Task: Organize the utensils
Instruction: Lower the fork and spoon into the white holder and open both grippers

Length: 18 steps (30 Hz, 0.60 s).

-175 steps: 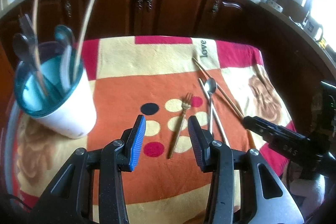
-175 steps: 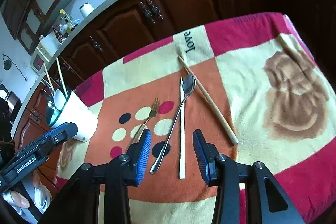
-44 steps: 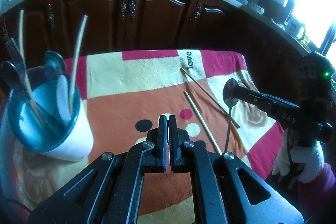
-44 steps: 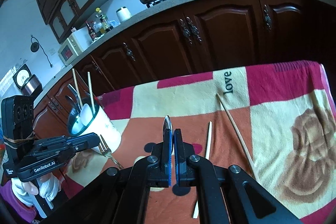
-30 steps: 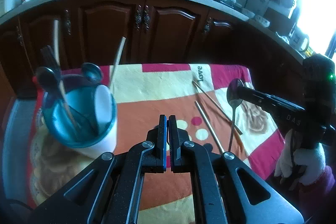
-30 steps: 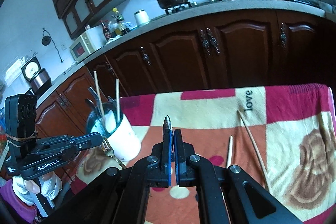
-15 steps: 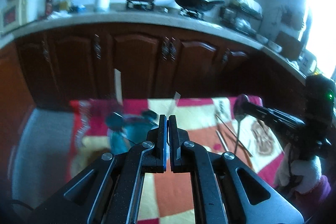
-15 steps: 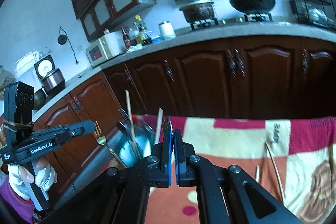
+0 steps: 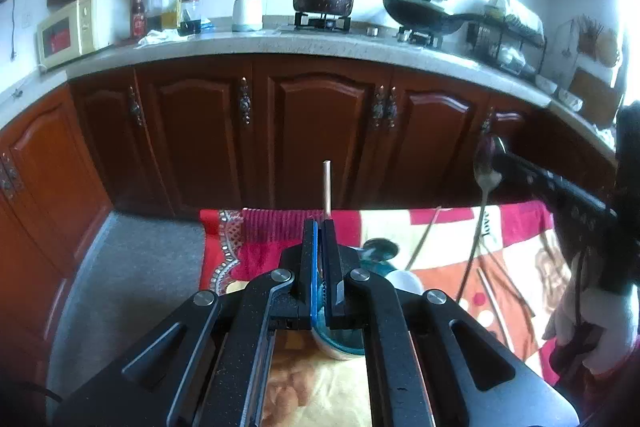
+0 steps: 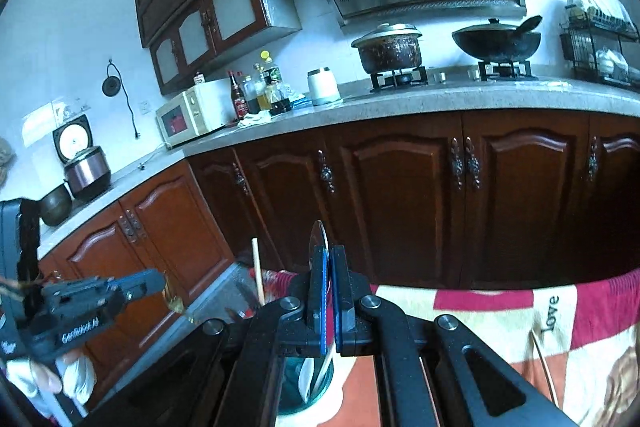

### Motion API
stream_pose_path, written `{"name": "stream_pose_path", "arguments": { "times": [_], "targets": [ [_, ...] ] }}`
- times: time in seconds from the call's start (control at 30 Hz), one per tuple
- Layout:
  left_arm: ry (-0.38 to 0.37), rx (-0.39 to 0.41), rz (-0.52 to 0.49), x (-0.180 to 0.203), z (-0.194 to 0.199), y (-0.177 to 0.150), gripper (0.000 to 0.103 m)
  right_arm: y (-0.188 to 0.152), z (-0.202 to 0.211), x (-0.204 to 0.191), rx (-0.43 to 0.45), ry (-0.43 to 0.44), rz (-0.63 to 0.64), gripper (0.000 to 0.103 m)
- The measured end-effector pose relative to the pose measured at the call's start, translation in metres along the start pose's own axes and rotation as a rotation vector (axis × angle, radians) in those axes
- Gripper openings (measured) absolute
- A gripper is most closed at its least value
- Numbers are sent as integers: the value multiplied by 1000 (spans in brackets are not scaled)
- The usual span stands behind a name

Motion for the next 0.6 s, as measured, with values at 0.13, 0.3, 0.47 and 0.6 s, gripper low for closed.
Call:
{"name": "stream_pose_path", "arguments": {
  "times": [0.13,0.3,0.47,0.6],
  "targets": [
    [18,-22,-25,-4,-13,-11,0,-4,-22,-8,0,-12,36,2],
    [30,-46,-49,-7,-24,-26,0,-8,-44,-19,13,-30,116,2],
    [31,-65,-48,-8,-32,-37,0,-4,-58,-25,56,-52,172,2],
    [22,-81,-47,-4,-37,-45,1,-4,-66,-31,87,-67,220,2]
  ]
}}
Point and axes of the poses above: each gripper's, at about its wrist camera, not at the fingertips, and z roughly against the way its jaws point, x to its right, y to its top, the point moved 9 cm from there along -z, roughly the way its jaws point, and after that the axes turned 10 degrees about x, right-handed, at the moved point
